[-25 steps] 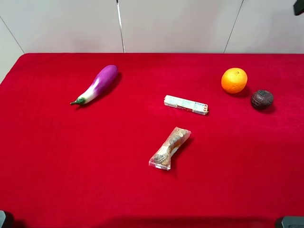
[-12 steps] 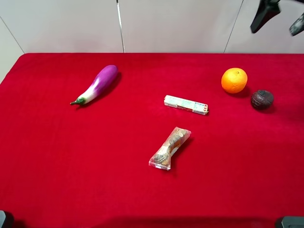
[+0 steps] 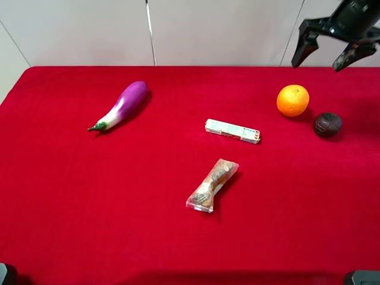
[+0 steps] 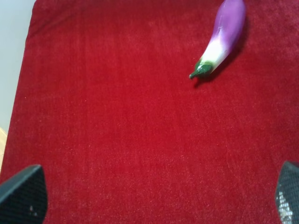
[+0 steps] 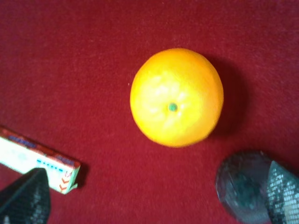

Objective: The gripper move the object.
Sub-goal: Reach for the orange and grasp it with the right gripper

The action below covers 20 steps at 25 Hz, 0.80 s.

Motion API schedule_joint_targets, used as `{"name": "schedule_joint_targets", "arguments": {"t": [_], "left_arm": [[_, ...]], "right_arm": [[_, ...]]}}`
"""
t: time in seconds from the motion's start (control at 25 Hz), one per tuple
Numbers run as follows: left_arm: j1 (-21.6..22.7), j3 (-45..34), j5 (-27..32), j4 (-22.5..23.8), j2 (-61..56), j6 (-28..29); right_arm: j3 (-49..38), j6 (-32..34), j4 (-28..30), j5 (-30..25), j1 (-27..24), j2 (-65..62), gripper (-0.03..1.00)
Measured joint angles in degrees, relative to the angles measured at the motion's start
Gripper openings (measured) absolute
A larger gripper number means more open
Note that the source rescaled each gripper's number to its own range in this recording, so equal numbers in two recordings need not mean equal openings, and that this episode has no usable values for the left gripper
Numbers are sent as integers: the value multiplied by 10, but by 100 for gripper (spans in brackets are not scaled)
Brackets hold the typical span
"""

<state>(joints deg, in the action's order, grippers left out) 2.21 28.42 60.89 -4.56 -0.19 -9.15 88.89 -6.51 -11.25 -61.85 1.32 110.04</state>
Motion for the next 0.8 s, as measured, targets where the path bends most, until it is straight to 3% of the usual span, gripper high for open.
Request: {"name": "schedule_joint_targets", "arguments": {"t": [0.44, 0.8], "left_arm": [[0, 0, 0, 0, 0, 0], [0, 0, 0, 0, 0, -1]], "right_arm": [[16, -12, -11, 40, 0, 84, 100], [49, -13, -10, 40, 0, 136, 100]]}}
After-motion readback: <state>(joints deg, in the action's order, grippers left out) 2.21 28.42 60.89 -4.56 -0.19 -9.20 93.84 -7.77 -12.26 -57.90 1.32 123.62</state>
